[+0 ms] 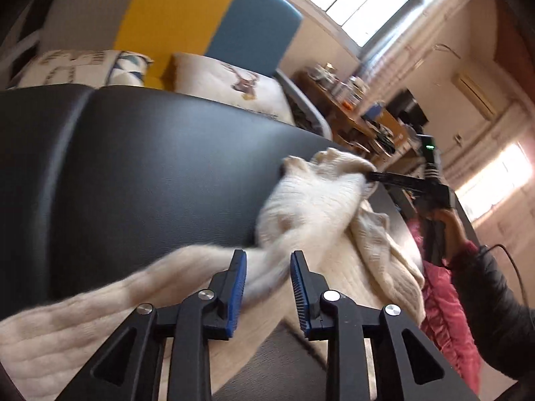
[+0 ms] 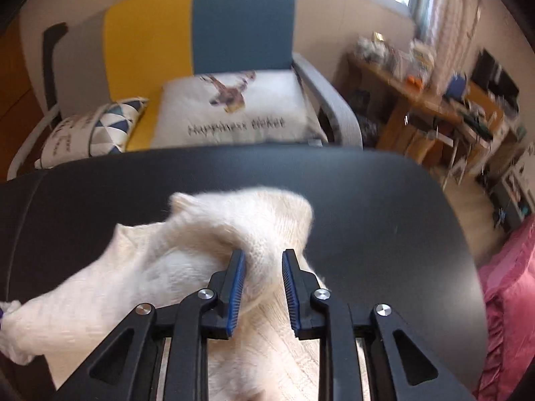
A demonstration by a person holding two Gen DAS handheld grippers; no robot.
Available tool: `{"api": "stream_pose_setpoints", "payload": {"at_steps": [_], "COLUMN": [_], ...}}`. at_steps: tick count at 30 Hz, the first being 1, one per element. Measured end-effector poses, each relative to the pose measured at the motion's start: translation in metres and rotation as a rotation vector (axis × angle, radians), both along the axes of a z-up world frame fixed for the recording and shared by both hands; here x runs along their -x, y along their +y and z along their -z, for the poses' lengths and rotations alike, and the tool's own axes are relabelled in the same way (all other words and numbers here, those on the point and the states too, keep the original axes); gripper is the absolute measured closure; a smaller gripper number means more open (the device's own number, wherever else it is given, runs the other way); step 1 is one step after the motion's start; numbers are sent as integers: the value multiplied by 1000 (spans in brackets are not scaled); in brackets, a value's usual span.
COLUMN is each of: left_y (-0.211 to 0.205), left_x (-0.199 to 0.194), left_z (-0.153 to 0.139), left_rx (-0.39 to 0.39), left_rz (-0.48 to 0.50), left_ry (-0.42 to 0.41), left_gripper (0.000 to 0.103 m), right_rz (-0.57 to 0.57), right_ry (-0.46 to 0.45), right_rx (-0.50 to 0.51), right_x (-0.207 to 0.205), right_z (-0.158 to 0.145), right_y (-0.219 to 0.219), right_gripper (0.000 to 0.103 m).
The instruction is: Fold clothes
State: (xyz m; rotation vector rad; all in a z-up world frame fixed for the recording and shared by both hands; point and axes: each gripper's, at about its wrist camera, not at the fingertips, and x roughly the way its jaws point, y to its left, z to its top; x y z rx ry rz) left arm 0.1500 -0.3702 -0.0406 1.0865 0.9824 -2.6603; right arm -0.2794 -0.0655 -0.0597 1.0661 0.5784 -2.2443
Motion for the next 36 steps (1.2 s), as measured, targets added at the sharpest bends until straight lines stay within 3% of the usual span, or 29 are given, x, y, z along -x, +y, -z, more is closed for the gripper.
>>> {"api": "stream_pose_setpoints", "payload": {"at_steps": [5, 6, 8, 9, 13, 16, 19, 22, 26, 30, 36], "left_y": [-30, -34, -42, -46, -61, -64, -69, -72, -84, -118, -154], "left_x": [-52, -64, -87, -98, -139, -154, -166, -173, -183, -203, -200], "left_z": [15, 19, 26, 29, 42, 47, 54, 57, 59, 64, 67], "left_rx": [-4, -4, -4, -5, -12, 12, 18, 44, 164, 149, 184], "left_rz": [-145, -177, -241, -274, -392, -440, -464, -512, -656, -772, -800], "left_ry": [-54, -65, -86, -97, -128, -156, -158, -157, -212, -216, -281], "left_gripper": [71, 71, 71, 71, 71, 70, 70, 71, 71, 72, 74], "right_rz": [-66, -106, -218, -244, -202, -175, -175, -164, -126, -138, -206], "right_ry": [129, 68, -142, -211, -324, -327, -308, -271, -276, -258, -288], "right_rx": [-23, 1, 56, 40, -109, -142, -163, -139, -44, -29, -26], "right_x": [-33, -38, -47, -51, -54, -52, -56, -54, -44, -44, -55], "right_z": [-29, -27, -16, -3, 57, 81, 92, 92, 92, 90, 75], "right_y": [-38, -49, -75, -91, -147, -162, -173, -184, -213, -252, -271], "right_gripper": [78, 78, 73, 73, 73, 73, 83, 87, 87, 84, 84]}}
